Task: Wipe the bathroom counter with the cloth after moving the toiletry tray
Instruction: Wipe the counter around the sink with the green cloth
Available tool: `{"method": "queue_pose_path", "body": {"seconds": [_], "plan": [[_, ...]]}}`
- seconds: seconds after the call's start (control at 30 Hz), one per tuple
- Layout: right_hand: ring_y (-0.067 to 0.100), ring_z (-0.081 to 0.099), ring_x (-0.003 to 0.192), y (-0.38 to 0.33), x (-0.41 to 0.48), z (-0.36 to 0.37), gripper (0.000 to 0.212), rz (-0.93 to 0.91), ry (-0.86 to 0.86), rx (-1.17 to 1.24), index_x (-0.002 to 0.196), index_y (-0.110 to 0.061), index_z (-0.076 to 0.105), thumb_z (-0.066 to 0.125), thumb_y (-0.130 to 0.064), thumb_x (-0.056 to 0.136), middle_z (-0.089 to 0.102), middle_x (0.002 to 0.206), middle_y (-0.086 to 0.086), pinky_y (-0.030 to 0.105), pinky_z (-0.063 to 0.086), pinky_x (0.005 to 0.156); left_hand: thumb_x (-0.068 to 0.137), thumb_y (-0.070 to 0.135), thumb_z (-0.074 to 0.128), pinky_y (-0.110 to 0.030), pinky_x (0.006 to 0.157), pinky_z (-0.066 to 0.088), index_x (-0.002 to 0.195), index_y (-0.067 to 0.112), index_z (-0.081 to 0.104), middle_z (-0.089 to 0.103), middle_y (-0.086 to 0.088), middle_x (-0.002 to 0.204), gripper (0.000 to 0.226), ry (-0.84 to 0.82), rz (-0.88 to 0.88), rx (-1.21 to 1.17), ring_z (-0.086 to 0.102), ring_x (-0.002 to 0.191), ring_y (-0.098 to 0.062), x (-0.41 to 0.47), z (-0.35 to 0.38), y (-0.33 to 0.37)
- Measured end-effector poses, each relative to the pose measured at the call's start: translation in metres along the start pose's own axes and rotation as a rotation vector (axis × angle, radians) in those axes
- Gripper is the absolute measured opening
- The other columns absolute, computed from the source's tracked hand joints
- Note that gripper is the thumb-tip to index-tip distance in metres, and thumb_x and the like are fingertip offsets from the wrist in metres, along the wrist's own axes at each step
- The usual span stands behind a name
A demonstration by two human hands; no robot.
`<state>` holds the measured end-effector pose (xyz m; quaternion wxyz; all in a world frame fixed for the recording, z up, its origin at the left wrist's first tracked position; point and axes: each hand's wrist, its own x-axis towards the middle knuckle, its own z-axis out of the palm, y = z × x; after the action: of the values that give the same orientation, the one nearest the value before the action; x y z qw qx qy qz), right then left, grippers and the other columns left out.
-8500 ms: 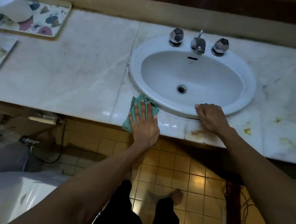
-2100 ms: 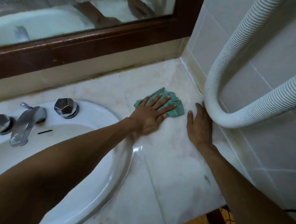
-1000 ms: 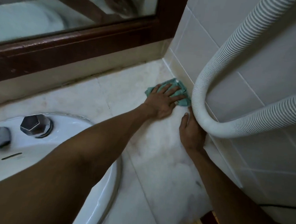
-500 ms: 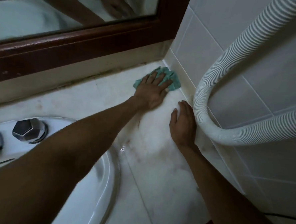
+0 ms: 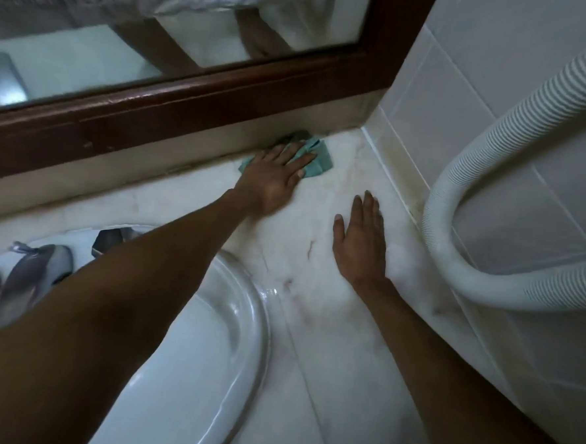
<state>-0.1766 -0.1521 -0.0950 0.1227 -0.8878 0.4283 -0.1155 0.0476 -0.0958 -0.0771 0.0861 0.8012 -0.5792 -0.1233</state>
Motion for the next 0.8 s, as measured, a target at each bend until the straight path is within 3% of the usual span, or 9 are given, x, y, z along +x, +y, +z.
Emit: {"method": "queue_pose_path", "body": {"seconds": [0.23, 0.37, 0.5, 0.63, 0.8], "plan": [[0.03, 0.016, 0.149, -0.015, -0.006, -0.006, 0.059, -0.111, -0.124, -0.015, 0.15, 0.0, 0.028, 0.033, -0.035, 0.102, 0.019, 0.16, 0.018, 0.044, 0.014, 0.122, 0.106, 0.046, 0.013, -0.047, 0.122, 0.019, 0.158, 0.039, 0.017, 0.022, -0.003, 0.166, 0.052, 0.072, -0.207, 0.039, 0.027, 0.149, -0.033, -0.092, -0.006, -0.058], [0.03, 0.016, 0.15, -0.016, -0.026, -0.008, 0.058, -0.161, -0.159, -0.017, 0.151, -0.004, 0.027, 0.033, -0.036, 0.103, 0.019, 0.161, 0.017, 0.045, 0.014, 0.122, 0.105, 0.046, 0.013, -0.047, 0.123, 0.011, 0.159, 0.037, 0.012, 0.015, -0.004, 0.168, 0.055, 0.032, -0.374, 0.025, 0.017, 0.153, -0.032, -0.112, -0.011, -0.057], [0.031, 0.018, 0.149, -0.003, -0.046, -0.011, 0.056, -0.177, -0.142, -0.014, 0.151, -0.007, 0.03, 0.033, -0.035, 0.102, 0.02, 0.16, 0.018, 0.045, 0.016, 0.121, 0.104, 0.049, 0.015, -0.048, 0.124, -0.001, 0.16, 0.035, 0.003, -0.004, 0.001, 0.17, 0.058, -0.017, -0.553, -0.031, -0.003, 0.156, -0.029, -0.107, -0.006, -0.021], [0.03, 0.02, 0.148, 0.008, -0.063, -0.012, 0.057, -0.194, -0.123, -0.008, 0.151, -0.009, 0.031, 0.029, -0.037, 0.101, 0.022, 0.16, 0.017, 0.045, 0.018, 0.12, 0.102, 0.057, 0.011, -0.051, 0.123, -0.006, 0.158, 0.038, -0.006, -0.013, -0.001, 0.168, 0.062, -0.072, -0.477, -0.001, -0.013, 0.154, -0.033, -0.118, 0.008, 0.022], [0.029, 0.017, 0.149, 0.015, -0.081, -0.015, 0.054, -0.178, -0.125, 0.017, 0.151, -0.01, 0.03, 0.034, -0.034, 0.102, 0.02, 0.161, 0.016, 0.044, 0.016, 0.121, 0.104, 0.056, 0.012, -0.051, 0.124, -0.005, 0.159, 0.036, -0.005, -0.013, -0.002, 0.168, 0.061, -0.08, -0.374, 0.013, -0.012, 0.154, -0.034, -0.139, 0.026, 0.08]]}}
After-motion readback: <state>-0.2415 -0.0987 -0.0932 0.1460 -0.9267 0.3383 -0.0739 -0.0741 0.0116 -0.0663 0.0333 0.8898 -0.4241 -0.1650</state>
